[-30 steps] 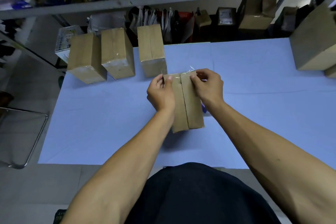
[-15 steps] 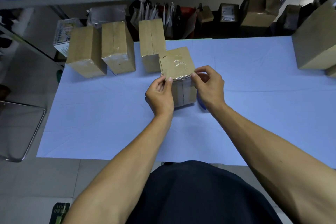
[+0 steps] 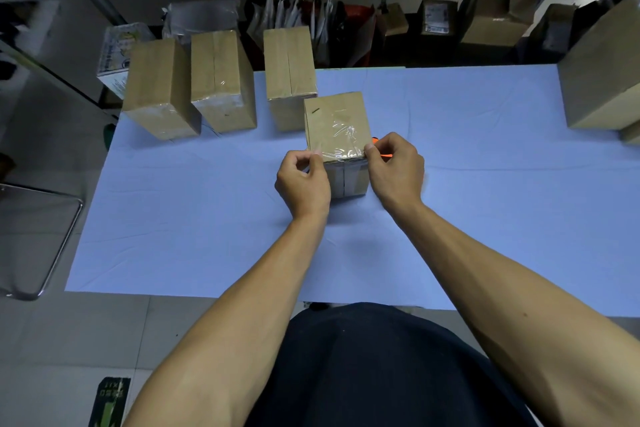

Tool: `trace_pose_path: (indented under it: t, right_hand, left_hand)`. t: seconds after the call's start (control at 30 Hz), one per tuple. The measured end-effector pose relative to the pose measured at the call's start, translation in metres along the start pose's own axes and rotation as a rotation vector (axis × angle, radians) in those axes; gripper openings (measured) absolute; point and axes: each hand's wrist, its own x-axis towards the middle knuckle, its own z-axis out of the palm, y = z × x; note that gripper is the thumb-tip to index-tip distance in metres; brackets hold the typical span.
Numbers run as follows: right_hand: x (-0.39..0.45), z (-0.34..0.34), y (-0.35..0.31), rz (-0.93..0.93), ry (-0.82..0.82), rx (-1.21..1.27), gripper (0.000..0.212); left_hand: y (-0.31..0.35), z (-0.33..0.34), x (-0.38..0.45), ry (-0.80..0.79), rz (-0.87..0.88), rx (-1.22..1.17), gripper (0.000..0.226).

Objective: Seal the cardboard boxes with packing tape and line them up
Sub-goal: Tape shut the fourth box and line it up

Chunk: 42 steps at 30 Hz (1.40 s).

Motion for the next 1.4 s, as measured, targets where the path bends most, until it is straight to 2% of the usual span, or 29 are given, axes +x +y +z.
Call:
trace_pose_path:
  t: [0.27, 0.4, 0.47, 0.57, 0.67, 0.73, 0.8, 0.87, 1.0, 1.1, 1.27, 1.4]
  right_hand:
    - [0.002, -0.001, 0.001, -0.004, 0.011, -0.086, 0.018]
    - [0.007, -0.005, 0.006, 0.022, -0.035, 0.022, 0.013]
    - [0.008, -0.008, 0.008, 0.055, -0.056, 0.099, 0.013]
    - [0.012, -0.011, 0.012, 0.122, -0.111, 0.226, 0.033]
    - [0.016, -0.012, 0.016, 0.123, -0.144, 0.276, 0.016]
    - [0.018, -0.009, 0.015, 0.074, -0.154, 0.184, 0.008]
    - [0.017, -0.001, 0.011, -0.012, -0.205, 0.056, 0.024]
    - [0.013, 0.008, 0.008, -0.114, -0.233, -0.022, 0.033]
    - [0.004, 0.016, 0.014, -0.257, -0.179, 0.011, 0.021]
    - [0.007, 0.014, 0.021, -0.229, -0.2, 0.038, 0.024]
    - [0.014, 0.008, 0.027, -0.089, -0.321, 0.244, 0.025]
    - [0.013, 0.004, 0.022, -0.013, -0.39, 0.298, 0.033]
  left_hand:
    - [-0.006, -0.002, 0.002, -0.035, 0.044, 0.056, 0.012]
    - [-0.009, -0.007, 0.006, -0.093, -0.066, -0.124, 0.037]
    - [-0.01, -0.009, 0.01, -0.136, -0.095, -0.159, 0.035]
    - [-0.008, -0.008, 0.014, -0.171, -0.161, -0.214, 0.029]
    - [-0.009, -0.005, 0.015, -0.244, -0.233, -0.29, 0.022]
    - [-0.01, -0.002, 0.014, -0.339, -0.229, -0.25, 0.026]
    - [-0.01, 0.001, 0.01, -0.46, -0.184, -0.191, 0.036]
    - [-0.011, 0.004, 0.006, -0.512, -0.129, -0.14, 0.039]
    - [-0.013, 0.006, 0.006, -0.434, -0.09, 0.027, 0.044]
    - [-0.012, 0.006, 0.007, -0.388, -0.1, 0.104, 0.047]
    - [-0.016, 0.002, 0.016, -0.44, -0.162, -0.031, 0.036]
    - [-0.012, 0.002, 0.009, -0.45, -0.22, -0.141, 0.033]
